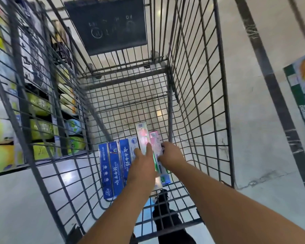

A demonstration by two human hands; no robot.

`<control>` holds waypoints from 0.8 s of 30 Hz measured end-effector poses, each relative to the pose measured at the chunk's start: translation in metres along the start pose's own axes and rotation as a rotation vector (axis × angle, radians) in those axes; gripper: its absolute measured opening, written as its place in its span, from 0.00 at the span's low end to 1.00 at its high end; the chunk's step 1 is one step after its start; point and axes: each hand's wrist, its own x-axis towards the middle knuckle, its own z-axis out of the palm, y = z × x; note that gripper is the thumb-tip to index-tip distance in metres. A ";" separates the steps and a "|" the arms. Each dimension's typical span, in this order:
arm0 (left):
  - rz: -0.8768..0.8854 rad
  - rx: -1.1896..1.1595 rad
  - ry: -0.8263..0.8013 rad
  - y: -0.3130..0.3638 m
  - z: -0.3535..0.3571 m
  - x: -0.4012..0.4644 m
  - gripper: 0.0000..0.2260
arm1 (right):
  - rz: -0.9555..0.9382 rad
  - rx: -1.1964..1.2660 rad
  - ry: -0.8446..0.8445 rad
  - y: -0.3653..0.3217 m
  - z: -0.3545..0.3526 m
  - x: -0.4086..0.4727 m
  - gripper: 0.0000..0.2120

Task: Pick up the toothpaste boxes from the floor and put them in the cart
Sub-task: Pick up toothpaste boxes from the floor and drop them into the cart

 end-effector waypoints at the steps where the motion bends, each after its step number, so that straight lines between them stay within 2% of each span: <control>1: 0.012 0.016 -0.009 -0.003 0.001 0.000 0.46 | 0.000 0.011 -0.009 0.001 0.000 0.000 0.18; 4: 0.047 0.040 -0.065 -0.011 0.002 0.001 0.49 | -0.005 0.026 -0.057 0.002 -0.003 -0.002 0.17; 10: 0.078 0.047 -0.060 -0.015 0.007 0.007 0.50 | -0.033 0.009 -0.067 0.004 -0.004 -0.004 0.16; 15: 0.084 0.041 0.006 -0.023 0.013 0.009 0.48 | -0.051 -0.003 -0.054 0.005 -0.002 -0.010 0.17; 20: 0.076 -0.138 0.043 -0.040 0.008 -0.011 0.42 | -0.111 -0.090 -0.070 0.000 -0.018 -0.029 0.21; 24: 0.037 -0.243 0.085 -0.057 -0.044 -0.053 0.37 | -0.156 -0.174 -0.016 -0.017 -0.053 -0.068 0.29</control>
